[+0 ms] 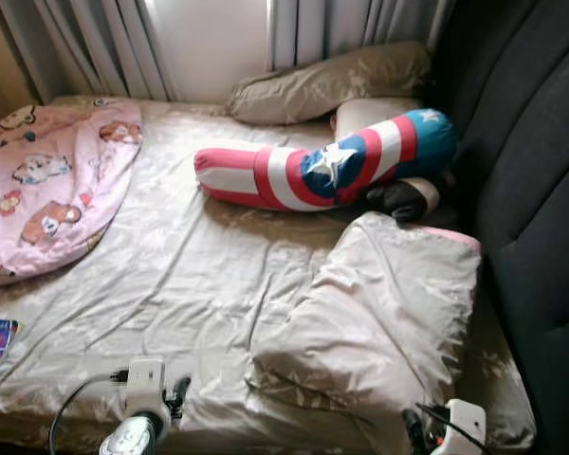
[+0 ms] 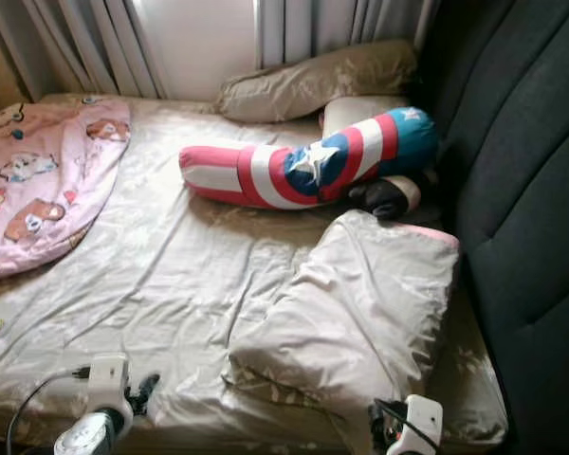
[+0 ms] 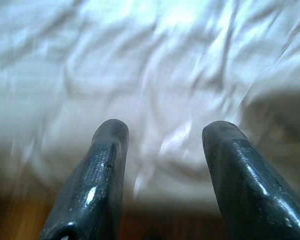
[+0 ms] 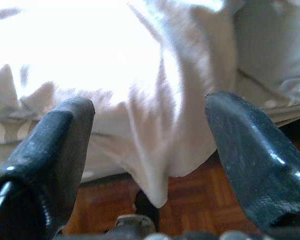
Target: Clean up the room
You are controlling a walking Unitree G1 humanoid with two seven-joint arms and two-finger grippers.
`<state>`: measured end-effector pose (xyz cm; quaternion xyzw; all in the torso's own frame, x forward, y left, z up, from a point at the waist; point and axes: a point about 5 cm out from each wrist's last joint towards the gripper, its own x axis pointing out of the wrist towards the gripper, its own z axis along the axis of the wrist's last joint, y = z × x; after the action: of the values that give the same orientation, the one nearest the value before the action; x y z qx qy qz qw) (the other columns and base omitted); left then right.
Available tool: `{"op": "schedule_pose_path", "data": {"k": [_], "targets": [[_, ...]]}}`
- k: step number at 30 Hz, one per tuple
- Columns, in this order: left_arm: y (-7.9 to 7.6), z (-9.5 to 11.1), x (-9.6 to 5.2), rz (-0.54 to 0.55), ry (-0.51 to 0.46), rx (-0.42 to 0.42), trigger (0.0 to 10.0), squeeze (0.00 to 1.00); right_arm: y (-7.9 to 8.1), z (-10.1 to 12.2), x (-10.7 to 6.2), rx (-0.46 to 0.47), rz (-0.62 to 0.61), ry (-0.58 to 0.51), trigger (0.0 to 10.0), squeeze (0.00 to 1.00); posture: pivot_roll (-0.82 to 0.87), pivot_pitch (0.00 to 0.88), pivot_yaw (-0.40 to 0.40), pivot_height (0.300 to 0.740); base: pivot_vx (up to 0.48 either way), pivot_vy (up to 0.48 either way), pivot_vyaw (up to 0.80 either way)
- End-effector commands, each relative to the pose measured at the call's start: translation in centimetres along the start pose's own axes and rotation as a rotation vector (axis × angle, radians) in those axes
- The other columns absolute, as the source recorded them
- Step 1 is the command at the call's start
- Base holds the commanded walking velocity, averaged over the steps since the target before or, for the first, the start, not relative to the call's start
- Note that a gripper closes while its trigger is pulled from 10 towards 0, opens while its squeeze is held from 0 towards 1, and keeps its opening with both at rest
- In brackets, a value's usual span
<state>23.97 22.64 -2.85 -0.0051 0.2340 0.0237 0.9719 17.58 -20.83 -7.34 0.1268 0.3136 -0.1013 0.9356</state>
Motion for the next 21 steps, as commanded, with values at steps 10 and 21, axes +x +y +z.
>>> {"op": "schedule_pose_path", "data": {"k": [10, 21], "targets": [[-2.0, 4.2, -0.3, -0.105, -0.309, 0.018, 10.0, 0.00, 2.6, 9.2, 1.7, -0.075, 0.110, -0.422, 10.0, 0.00, 0.06, 0.000, -0.049, 0.740, 0.000, 0.000, 0.00], [-3.3, 4.5, -0.7, -0.131, -0.320, 0.003, 10.0, 0.00, 2.6, 7.9, 1.5, -0.023, 0.072, -0.391, 10.0, 0.00, 0.06, 0.000, -0.059, 0.740, 0.000, 0.000, 0.00]]}}
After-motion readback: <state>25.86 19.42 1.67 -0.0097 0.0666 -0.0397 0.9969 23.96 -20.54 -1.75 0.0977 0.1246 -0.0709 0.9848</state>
